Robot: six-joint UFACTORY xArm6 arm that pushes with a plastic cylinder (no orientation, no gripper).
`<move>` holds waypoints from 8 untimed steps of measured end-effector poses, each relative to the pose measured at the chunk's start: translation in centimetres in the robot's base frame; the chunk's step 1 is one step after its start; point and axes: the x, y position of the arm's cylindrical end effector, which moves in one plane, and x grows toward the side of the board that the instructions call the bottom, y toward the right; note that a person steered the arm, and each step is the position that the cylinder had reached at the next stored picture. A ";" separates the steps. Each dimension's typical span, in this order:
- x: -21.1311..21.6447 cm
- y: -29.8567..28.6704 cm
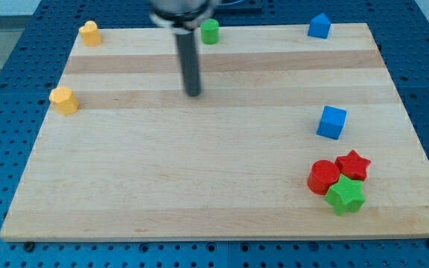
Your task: Slide the blue cube to the bottom left corner
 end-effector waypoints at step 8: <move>8.7 14.1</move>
